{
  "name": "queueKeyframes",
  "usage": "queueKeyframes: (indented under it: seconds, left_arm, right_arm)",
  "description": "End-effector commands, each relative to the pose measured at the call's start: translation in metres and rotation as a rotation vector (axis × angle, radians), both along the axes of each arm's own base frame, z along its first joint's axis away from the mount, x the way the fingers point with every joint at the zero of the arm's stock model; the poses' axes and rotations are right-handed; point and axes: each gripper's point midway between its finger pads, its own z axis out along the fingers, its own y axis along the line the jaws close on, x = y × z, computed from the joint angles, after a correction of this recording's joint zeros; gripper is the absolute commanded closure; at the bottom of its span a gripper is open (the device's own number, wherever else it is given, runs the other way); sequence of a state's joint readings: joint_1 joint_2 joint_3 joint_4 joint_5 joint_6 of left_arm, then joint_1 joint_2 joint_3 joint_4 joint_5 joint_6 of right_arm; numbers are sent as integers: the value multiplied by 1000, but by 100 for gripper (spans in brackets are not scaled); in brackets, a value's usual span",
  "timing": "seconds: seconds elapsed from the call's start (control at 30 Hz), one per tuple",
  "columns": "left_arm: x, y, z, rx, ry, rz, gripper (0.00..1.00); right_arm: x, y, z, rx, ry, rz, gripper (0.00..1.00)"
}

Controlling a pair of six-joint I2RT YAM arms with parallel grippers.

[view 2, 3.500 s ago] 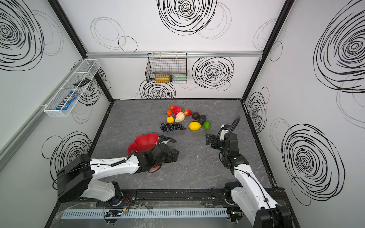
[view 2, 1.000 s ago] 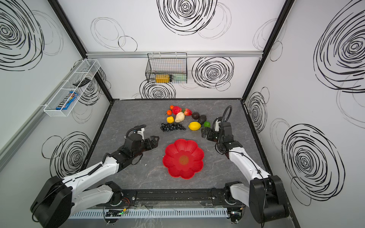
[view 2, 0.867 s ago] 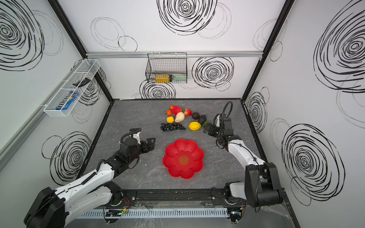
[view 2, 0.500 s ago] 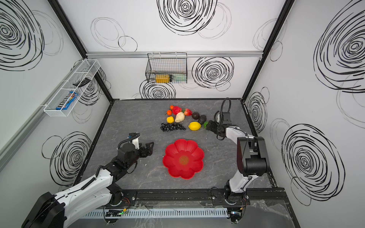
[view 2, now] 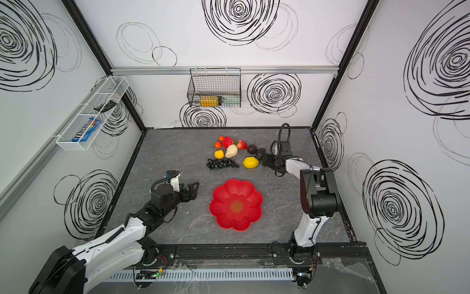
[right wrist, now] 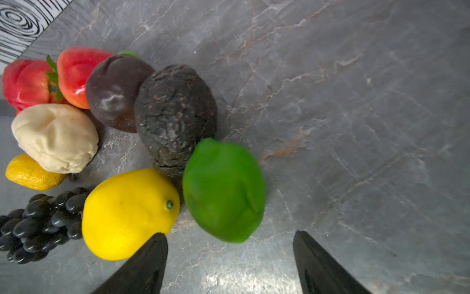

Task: Arrange fruit in a fruit bowl
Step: Pick up the fruit from the top-center of the table.

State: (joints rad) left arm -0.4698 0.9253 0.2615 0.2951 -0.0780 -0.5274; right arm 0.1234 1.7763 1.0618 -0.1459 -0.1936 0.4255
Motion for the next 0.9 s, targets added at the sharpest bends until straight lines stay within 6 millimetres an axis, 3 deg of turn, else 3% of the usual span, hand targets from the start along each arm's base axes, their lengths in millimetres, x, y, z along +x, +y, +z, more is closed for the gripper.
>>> queueKeyframes:
  seconds: [0.0, 0.2, 0.47, 0.87]
  left_arm:
    - [5, 1, 10, -17, -45, 12, 4]
    - [6, 4, 7, -4, -40, 26, 4]
    - [7, 2, 3, -4, -29, 19, 4]
    - [9, 0, -2, -7, -12, 14, 4]
  right_arm:
    - [1, 16, 23, -98, -52, 59, 17]
    - [-1, 55, 23, -210, -58, 175, 16]
    - [2, 77, 21, -209, -57, 226, 11]
    - [-9, 107, 5, 57, 28, 120, 2]
